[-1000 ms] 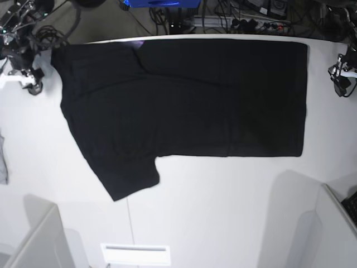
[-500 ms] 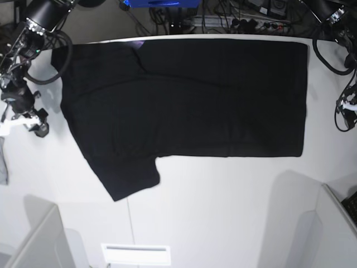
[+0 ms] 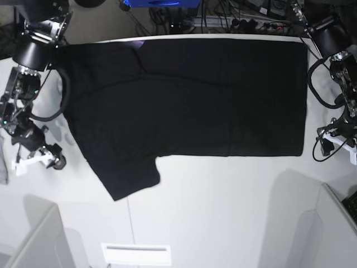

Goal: Fold the T-shirt properly
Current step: 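Move both grippers to the hem corners and grasp them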

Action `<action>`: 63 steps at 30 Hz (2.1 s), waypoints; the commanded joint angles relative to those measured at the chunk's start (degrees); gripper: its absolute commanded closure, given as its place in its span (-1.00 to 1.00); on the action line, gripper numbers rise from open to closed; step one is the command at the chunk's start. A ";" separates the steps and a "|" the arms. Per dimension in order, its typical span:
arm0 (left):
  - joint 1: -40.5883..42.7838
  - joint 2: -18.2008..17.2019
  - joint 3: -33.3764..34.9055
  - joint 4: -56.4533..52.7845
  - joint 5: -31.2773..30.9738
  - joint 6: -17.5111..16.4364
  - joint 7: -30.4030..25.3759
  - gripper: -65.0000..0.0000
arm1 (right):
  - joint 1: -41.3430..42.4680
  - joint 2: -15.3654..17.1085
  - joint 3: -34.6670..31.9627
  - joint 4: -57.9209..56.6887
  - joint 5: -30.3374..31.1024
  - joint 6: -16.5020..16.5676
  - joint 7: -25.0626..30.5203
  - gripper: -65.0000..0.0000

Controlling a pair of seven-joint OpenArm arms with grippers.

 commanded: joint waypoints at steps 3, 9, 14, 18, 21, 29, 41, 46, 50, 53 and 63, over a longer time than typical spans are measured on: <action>-2.39 -1.68 2.16 -2.54 -0.10 0.34 -3.68 -0.61 | 4.87 2.25 -6.34 -5.76 0.74 0.34 5.12 -0.15; -4.59 -2.83 5.06 -5.09 -0.27 0.34 -3.77 -0.61 | 12.17 2.69 -16.01 -17.71 0.74 2.01 10.13 -0.32; -5.29 -3.88 6.47 -5.88 -0.62 0.34 -3.94 -0.61 | 18.85 2.69 -22.16 -27.82 0.74 8.52 12.77 -0.38; -5.73 -4.06 6.47 -5.88 -0.53 0.34 -3.94 -0.61 | 24.21 2.42 -27.88 -36.88 0.74 12.12 17.69 -0.38; -5.65 -4.50 6.47 -5.88 -0.62 0.34 -3.94 -0.61 | 26.24 2.07 -30.78 -41.27 0.74 14.23 21.56 -0.37; -5.65 -4.67 6.03 -5.97 -0.18 0.34 -3.94 -0.61 | 27.99 1.10 -37.99 -47.78 0.74 17.40 26.74 -0.36; -5.29 -4.58 6.03 -5.97 -0.18 0.34 -3.94 -0.61 | 26.76 -1.36 -38.60 -49.80 0.74 17.40 27.98 -0.35; -4.06 -4.67 5.94 -5.97 -0.62 0.34 -3.94 -0.61 | 26.68 -1.45 -38.69 -49.80 0.66 17.13 27.98 -0.09; -3.98 -4.50 5.94 -6.05 -0.62 0.34 -3.94 -0.61 | 26.32 -2.06 -38.51 -49.80 -4.09 16.87 28.15 0.15; -3.98 -4.41 5.94 -7.72 -0.71 0.34 -3.94 -0.61 | 26.15 -4.17 -38.16 -49.80 -10.24 16.87 28.15 0.35; -4.15 -4.23 5.94 -12.30 -0.71 -4.23 -3.94 -0.61 | 26.15 -4.70 -38.07 -49.80 -12.00 16.78 28.24 1.00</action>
